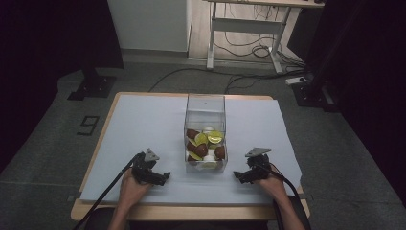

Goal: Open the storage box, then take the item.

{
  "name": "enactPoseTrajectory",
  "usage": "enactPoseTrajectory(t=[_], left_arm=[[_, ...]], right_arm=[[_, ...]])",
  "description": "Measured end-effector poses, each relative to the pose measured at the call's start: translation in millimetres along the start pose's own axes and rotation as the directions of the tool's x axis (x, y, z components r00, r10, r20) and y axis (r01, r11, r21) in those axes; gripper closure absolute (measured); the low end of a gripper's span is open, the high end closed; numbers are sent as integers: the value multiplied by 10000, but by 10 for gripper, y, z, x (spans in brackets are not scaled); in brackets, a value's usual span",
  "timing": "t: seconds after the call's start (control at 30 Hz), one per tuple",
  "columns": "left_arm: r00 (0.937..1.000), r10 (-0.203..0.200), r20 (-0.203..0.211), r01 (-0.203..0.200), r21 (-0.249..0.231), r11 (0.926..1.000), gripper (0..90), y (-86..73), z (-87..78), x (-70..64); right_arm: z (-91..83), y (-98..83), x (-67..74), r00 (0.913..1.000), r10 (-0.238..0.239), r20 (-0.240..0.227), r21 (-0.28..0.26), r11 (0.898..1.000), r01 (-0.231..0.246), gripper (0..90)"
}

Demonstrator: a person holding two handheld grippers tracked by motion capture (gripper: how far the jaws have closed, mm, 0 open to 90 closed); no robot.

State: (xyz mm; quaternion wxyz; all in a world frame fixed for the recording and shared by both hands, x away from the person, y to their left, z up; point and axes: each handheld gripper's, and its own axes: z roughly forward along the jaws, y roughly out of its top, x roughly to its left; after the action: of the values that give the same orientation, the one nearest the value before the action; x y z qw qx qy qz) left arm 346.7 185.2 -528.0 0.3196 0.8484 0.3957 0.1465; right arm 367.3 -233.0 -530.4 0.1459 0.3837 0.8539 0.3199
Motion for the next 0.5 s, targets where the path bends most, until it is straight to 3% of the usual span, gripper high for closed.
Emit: enactPoseTrajectory(t=[0.5], left_arm=[[10000,-10,2,10,5,10000,0,-1,2,1]], right_arm=[[-22,23,-11,9999,-133,-47,246,9996,134,3]])
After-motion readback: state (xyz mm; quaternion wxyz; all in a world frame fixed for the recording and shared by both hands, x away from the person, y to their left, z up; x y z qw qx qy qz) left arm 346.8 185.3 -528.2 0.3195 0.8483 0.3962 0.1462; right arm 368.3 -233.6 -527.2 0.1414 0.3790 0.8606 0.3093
